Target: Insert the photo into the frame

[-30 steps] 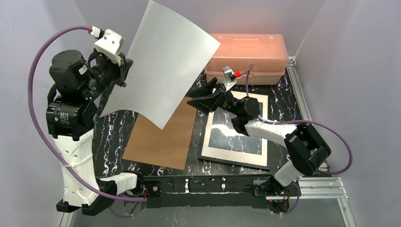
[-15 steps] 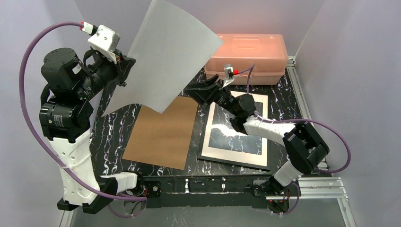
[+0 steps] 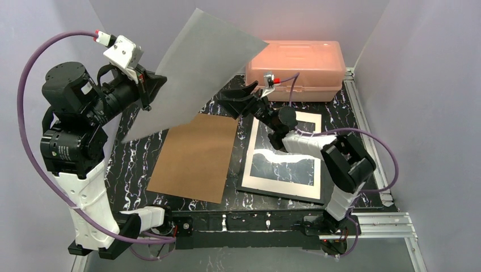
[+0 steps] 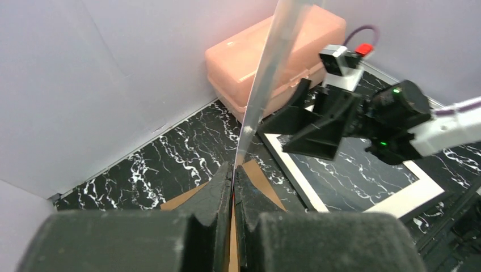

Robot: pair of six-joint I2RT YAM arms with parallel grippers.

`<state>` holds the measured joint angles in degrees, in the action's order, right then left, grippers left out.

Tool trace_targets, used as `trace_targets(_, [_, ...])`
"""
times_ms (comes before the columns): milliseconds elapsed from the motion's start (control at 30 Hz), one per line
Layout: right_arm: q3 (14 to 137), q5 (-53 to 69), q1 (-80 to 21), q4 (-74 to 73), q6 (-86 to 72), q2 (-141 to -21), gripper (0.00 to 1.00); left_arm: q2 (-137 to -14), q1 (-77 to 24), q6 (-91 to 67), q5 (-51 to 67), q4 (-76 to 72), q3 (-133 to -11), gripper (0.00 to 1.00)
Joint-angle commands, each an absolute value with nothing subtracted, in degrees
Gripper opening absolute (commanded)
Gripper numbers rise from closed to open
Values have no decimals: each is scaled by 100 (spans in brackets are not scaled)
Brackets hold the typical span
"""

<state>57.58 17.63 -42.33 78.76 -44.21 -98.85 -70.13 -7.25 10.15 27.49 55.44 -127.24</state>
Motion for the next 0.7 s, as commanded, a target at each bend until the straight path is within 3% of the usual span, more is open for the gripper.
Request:
trace_targets(0, [6336, 1917, -4007, 9005, -5047, -10486, 84, -6859, -729, 1071, 3221, 5678, -12786, 0])
trace_targets(333, [6763, 2388, -3890, 10199, -5583, -10927, 91, -6794, -729, 1213, 3217, 5713, -12791, 0])
trace_targets(667, [7694, 3015, -3878, 10213, -6125, -11046, 91, -6772, -729, 1134, 3193, 5573, -12594, 0])
